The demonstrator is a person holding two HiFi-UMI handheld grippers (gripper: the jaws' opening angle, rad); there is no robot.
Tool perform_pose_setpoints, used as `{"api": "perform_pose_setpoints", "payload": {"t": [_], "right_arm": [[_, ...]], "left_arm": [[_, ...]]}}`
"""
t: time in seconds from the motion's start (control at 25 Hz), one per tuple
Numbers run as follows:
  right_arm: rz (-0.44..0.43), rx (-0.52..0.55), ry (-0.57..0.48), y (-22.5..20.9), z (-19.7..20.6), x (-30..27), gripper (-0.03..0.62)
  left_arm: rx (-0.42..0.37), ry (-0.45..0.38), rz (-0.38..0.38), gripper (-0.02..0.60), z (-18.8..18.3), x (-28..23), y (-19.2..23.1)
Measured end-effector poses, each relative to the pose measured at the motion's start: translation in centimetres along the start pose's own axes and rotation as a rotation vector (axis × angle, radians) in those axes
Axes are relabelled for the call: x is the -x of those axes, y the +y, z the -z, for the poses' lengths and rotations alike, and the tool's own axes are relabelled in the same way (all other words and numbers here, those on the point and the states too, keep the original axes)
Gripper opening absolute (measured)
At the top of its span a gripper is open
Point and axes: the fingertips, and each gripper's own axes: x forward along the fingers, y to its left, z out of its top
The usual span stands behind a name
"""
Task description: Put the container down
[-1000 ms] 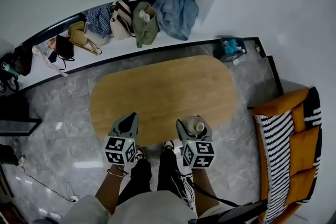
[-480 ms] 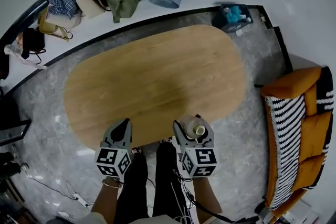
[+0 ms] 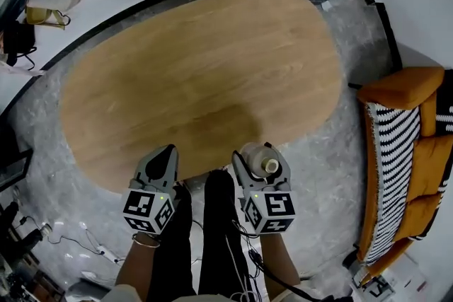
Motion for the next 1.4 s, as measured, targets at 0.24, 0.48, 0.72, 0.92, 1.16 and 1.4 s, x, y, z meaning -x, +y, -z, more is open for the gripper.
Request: {"api": "perform_pose_setpoints", "payload": {"t": [0.24,0.48,0.72,0.92,1.16,1.4], "right_arm": [[0.037,-0.010,0.000,-3.0,0.8,-1.6,0.354],[0.068,0.003,0.018,-6.4,0.3,-3.5,0.354],[0.085,-0.012,0.044,-9.1,0.5,-5.2,0.354],[0.082,-0.005,0.061,-10.8,0.1,-6.3,0.354],[0.082,0.029,0.074,-11.8,-0.5,-7.5,0.354],[0.078,0.068,0.089,-12.5,-1.1,-8.5,0.354]], "left_arm": [[-0.030,0.023,0.023,0.008,1.3,-1.6,-0.4],[-0.012,0.037,0.037,0.008,2.1,-3.5,-0.7],[-0.002,0.050,0.041,0.008,3.0,-4.9,-1.0],[-0.004,0.058,0.048,0.008,3.2,-6.0,-1.7],[0.006,0.058,0.049,0.008,3.5,-6.8,-2.3],[0.015,0.070,0.049,0.008,4.0,-7.1,-2.6]]}}
